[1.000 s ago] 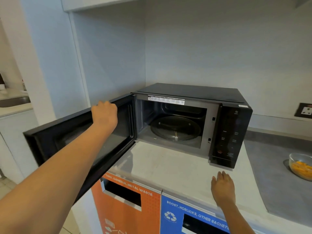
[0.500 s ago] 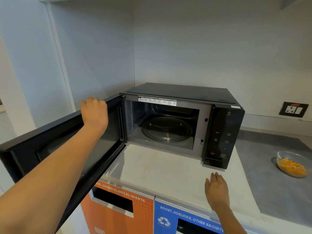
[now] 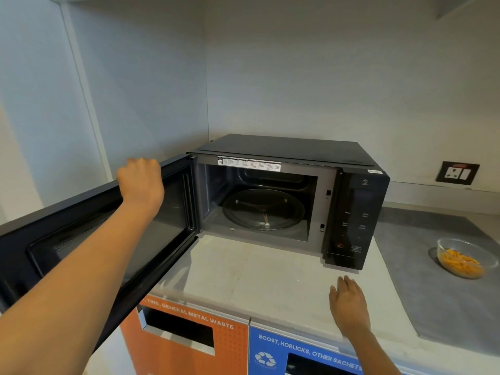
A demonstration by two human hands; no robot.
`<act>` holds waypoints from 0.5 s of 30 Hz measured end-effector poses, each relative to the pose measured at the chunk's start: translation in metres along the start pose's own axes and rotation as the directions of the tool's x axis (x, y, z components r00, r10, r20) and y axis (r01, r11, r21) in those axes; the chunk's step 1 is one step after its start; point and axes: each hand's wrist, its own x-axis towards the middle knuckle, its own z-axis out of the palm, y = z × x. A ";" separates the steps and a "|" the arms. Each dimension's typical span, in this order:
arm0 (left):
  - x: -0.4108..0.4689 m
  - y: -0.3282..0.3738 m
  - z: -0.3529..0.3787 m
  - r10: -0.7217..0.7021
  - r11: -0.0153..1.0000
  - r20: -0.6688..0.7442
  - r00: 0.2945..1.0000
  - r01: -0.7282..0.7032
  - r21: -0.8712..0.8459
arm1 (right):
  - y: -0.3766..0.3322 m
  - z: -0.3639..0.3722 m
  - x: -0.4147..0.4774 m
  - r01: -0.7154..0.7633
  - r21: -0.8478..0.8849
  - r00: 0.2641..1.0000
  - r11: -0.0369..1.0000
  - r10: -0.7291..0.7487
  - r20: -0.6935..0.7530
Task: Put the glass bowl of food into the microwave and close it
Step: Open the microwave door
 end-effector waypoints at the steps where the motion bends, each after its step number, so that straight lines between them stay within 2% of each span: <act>1: 0.000 -0.001 0.000 0.001 1.000 -0.004 1.000 -0.001 -0.001 | 0.000 -0.001 0.000 0.001 -0.002 1.000 1.000 -0.001 0.002; 6: 0.002 -0.004 0.000 -0.015 1.000 0.033 0.999 0.015 0.003 | -0.001 -0.003 -0.003 -0.003 0.030 1.000 1.000 0.003 0.007; 10: 0.005 -0.002 -0.005 -0.019 1.000 0.065 0.998 0.018 0.005 | -0.003 -0.007 -0.004 -0.026 0.120 1.000 0.992 0.025 0.007; 13: 0.006 0.003 -0.004 0.001 0.999 0.032 0.999 -0.003 0.051 | -0.004 -0.012 -0.004 -0.053 0.233 0.999 0.971 0.050 0.016; 15: 0.007 0.010 0.002 0.041 0.999 -0.027 0.999 -0.041 0.005 | -0.003 -0.019 0.000 -0.078 0.329 0.997 0.941 0.071 0.035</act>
